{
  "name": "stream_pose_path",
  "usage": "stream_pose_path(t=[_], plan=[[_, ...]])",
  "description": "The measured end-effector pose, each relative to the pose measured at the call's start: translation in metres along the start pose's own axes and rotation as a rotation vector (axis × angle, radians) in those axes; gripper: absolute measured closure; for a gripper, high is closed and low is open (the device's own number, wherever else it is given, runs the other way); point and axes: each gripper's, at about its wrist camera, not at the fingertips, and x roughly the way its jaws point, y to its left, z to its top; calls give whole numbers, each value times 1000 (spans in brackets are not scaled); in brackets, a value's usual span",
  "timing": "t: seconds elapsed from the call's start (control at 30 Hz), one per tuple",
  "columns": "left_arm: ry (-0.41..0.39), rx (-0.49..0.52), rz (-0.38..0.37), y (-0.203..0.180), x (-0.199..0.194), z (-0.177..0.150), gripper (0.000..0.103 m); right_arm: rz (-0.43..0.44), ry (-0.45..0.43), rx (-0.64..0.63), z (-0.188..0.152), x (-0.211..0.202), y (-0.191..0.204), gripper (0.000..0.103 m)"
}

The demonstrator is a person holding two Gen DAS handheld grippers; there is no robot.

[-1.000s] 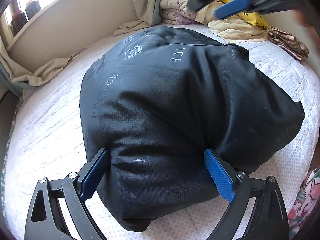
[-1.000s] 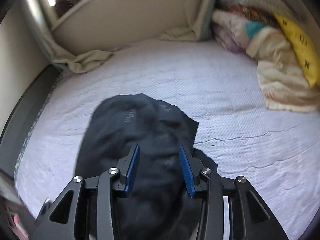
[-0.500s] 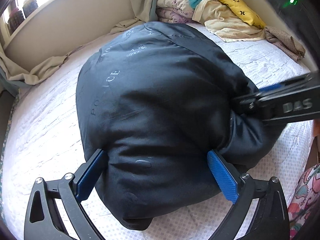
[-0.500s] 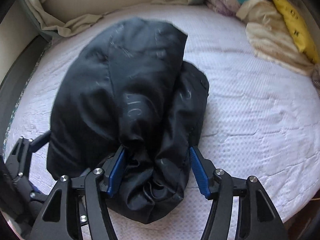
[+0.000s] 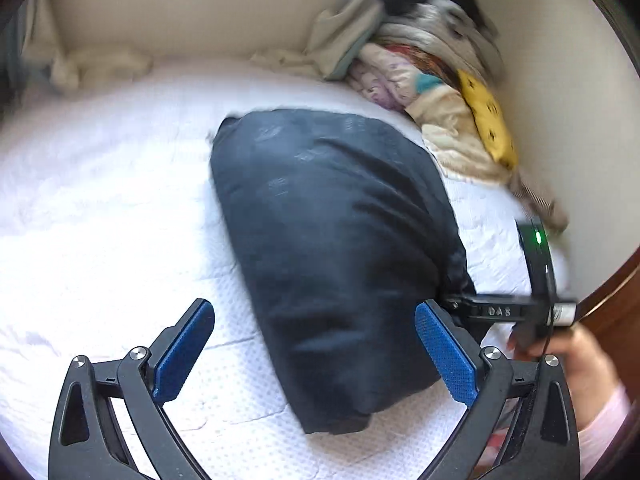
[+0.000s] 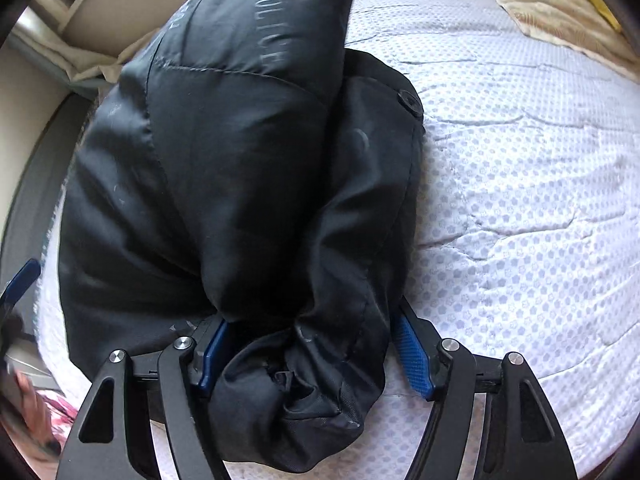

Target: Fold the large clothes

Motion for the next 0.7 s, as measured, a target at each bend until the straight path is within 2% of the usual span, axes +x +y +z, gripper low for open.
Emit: stream_pose_path(t=[0.07, 0.13, 0.27, 0.43, 0.6, 0.7], plan=[[76, -114, -98, 30, 15, 1, 1, 29, 3, 18, 1, -1, -8, 34], [109, -160, -159, 41, 28, -2, 1, 37, 5, 17, 1, -1, -11, 34], [178, -137, -219, 34, 54, -11, 1, 54, 7, 22, 5, 0, -25, 34], [201, -163, -252, 24, 72, -17, 0, 87, 7, 42, 5, 2, -40, 34], [176, -161, -228, 17, 75, -20, 2, 102, 9, 61, 6, 5, -45, 35], [172, -149, -205, 11, 74, -17, 6, 119, 18, 69, 5, 5, -41, 47]])
